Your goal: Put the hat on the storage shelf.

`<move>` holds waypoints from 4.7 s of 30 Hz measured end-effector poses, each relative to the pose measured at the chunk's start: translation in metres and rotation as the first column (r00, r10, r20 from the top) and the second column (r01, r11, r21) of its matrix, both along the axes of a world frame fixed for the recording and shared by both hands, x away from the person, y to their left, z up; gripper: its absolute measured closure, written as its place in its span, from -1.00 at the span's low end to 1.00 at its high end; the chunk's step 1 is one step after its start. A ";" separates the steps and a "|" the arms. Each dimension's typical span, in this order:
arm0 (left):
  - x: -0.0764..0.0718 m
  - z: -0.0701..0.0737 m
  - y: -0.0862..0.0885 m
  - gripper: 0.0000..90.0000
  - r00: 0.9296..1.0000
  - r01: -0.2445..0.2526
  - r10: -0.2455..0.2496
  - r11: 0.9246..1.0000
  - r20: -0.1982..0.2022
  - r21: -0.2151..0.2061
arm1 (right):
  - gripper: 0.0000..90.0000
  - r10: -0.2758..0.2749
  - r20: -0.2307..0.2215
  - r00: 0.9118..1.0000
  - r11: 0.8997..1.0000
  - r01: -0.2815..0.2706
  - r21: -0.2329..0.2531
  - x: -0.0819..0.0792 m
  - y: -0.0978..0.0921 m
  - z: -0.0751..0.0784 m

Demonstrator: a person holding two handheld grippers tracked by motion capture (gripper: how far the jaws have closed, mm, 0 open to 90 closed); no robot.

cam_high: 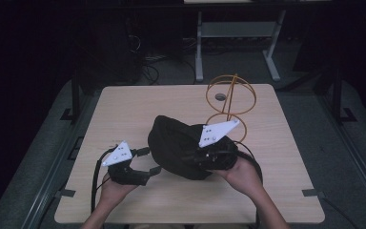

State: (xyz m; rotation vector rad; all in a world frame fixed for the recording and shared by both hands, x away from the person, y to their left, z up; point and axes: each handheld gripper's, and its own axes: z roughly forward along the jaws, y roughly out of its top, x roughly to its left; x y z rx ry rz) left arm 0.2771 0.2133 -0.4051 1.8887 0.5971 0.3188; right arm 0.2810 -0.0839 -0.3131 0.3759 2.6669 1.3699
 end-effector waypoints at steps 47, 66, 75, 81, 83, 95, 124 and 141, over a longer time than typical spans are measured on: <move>0.007 0.059 -0.016 0.94 0.991 0.018 -0.006 0.996 0.133 -0.090 | 0.63 0.048 -0.060 0.997 0.978 -0.035 0.203 0.007 -0.031 0.008; 0.015 0.090 -0.015 0.95 0.994 0.045 -0.039 0.997 0.098 -0.062 | 0.45 0.026 -0.067 0.997 0.957 -0.005 0.291 0.017 -0.042 0.007; 0.018 0.097 -0.017 0.95 0.994 0.046 -0.042 0.998 0.101 -0.036 | 0.06 0.007 -0.101 0.995 0.942 0.028 0.335 0.022 -0.050 0.003; 0.022 0.103 -0.011 0.95 0.996 0.029 -0.024 0.998 0.091 -0.059 | -0.14 -0.068 -0.123 0.990 0.944 0.104 0.313 0.020 -0.068 -0.010; 0.023 0.107 -0.008 0.95 0.996 0.028 -0.022 0.997 0.091 -0.074 | -0.18 -0.094 -0.120 0.988 0.945 0.126 0.302 0.017 -0.075 -0.015; 0.039 0.129 -0.008 0.95 0.996 0.021 -0.013 0.996 0.094 -0.091 | -0.32 -0.235 -0.107 0.966 0.926 0.256 0.277 -0.003 -0.126 -0.042; 0.085 0.176 -0.039 0.95 0.996 0.075 -0.069 0.993 0.064 -0.095 | -0.44 -0.475 -0.134 0.870 0.852 0.493 0.176 -0.016 -0.203 -0.096; 0.123 0.202 -0.078 0.94 0.994 0.104 -0.099 0.990 0.054 -0.090 | -0.44 -0.522 -0.111 0.845 0.820 0.534 0.205 -0.016 -0.219 -0.094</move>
